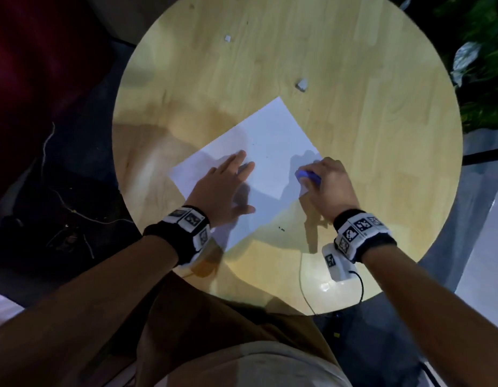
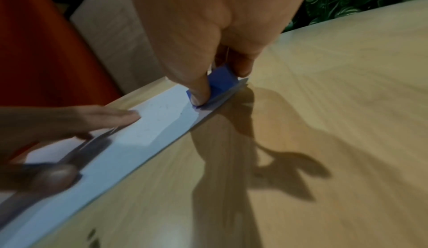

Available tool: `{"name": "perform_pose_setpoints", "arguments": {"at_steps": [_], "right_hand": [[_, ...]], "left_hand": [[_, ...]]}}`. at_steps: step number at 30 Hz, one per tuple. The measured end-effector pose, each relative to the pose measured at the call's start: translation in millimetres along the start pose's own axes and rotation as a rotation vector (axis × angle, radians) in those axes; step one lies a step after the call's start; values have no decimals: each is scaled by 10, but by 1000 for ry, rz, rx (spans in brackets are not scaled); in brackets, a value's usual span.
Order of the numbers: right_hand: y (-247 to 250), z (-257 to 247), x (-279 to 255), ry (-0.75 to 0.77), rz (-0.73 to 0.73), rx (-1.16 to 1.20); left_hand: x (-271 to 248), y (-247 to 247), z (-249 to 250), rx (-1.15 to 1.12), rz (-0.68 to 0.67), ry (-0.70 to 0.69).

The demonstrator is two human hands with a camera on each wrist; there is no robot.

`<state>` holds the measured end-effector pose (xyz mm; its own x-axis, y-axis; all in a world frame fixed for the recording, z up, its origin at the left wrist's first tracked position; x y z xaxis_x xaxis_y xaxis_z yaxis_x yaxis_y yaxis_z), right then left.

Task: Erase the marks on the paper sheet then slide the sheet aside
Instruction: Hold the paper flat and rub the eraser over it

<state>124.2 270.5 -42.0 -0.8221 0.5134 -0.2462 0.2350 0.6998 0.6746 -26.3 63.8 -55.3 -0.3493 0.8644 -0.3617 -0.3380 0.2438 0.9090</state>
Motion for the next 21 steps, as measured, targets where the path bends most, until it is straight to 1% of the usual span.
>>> {"name": "perform_pose_setpoints", "arguments": {"at_steps": [2,5,8,10,11,12,13,14,15,18,21], "right_hand": [[6,-14,84,-19,20,35],[-30,-29,166,-25,75,86],[-74,-53,195,16,106,86],[-97,-75,184,45,111,75],[-103,-84,185,66,112,69],[-110,-91,187,87,110,57],[-113,-96,188,106,108,42],[-118,-110,182,123,107,28],[-127,-127,161,133,110,19],[-215,-202,-73,160,98,33],[-328,-252,-452,193,-16,26]], "left_hand": [[-113,8,14,-33,12,5],[-224,51,125,36,83,29],[-75,123,220,129,104,64],[133,125,256,99,179,-6],[240,115,270,49,178,-50],[337,91,278,15,107,-81],[416,49,281,8,12,-81],[472,9,287,28,-69,-64],[503,-12,300,61,-111,-45],[518,-22,327,81,-133,-18],[517,-9,319,86,-123,0]]}}
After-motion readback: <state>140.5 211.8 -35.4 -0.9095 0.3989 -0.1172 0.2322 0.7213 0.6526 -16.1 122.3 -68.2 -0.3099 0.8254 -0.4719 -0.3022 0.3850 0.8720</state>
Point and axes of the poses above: each hand's wrist, its own x-axis towards the middle knuckle, its own y-axis out of the back of the hand, z = x × y, the point moved 3 cm from there along x, towards the middle knuckle, and after that the axes turned 14 degrees about x, right-handed, at the moved point
